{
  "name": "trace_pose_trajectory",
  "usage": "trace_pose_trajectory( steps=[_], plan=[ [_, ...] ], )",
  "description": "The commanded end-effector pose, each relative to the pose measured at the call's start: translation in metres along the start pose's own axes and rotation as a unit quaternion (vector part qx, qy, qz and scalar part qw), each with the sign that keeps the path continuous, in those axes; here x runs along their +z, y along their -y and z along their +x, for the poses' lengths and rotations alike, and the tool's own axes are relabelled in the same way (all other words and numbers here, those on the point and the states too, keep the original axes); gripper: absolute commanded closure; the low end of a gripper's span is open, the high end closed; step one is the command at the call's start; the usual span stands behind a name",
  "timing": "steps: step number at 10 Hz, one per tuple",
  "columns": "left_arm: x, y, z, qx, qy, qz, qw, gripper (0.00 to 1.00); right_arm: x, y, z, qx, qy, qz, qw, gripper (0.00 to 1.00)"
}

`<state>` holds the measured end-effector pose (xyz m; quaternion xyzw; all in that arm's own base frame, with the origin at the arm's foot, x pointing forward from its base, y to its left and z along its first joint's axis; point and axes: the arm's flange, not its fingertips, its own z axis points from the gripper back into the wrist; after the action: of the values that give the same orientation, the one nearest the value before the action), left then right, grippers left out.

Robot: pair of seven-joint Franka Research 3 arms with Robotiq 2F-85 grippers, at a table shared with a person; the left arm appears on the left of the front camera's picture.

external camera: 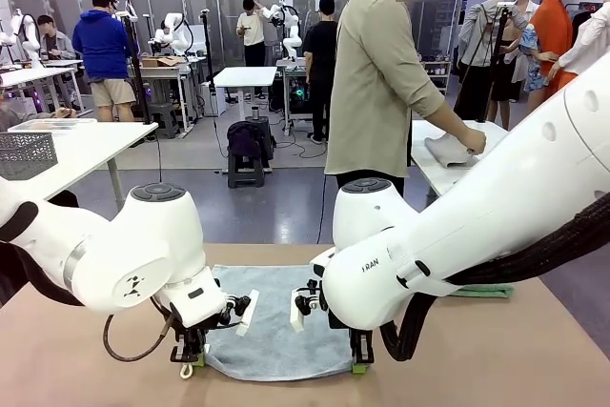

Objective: Fold the towels and place them in the basket.
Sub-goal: When a person lays out a Towel with hook on the table, fold it in half twice.

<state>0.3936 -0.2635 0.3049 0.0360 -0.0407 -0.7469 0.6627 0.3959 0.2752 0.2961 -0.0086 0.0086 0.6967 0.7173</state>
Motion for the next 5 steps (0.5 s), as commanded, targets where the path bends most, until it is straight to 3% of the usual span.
trace_pose_trajectory(
  steps=[1, 5],
  plan=[
    [0.014, 0.0, -0.006, -0.006, 0.003, -0.019, 1.0, 1.0, 0.0, -0.001, -0.001, -0.001, -0.005, 0.012, 1.0, 1.0],
    [0.027, 0.008, -0.009, 0.011, 0.004, -0.012, 1.0, 1.0, 0.007, -0.004, 0.001, 0.005, 0.007, -0.006, 1.0, 1.0]
  ],
)
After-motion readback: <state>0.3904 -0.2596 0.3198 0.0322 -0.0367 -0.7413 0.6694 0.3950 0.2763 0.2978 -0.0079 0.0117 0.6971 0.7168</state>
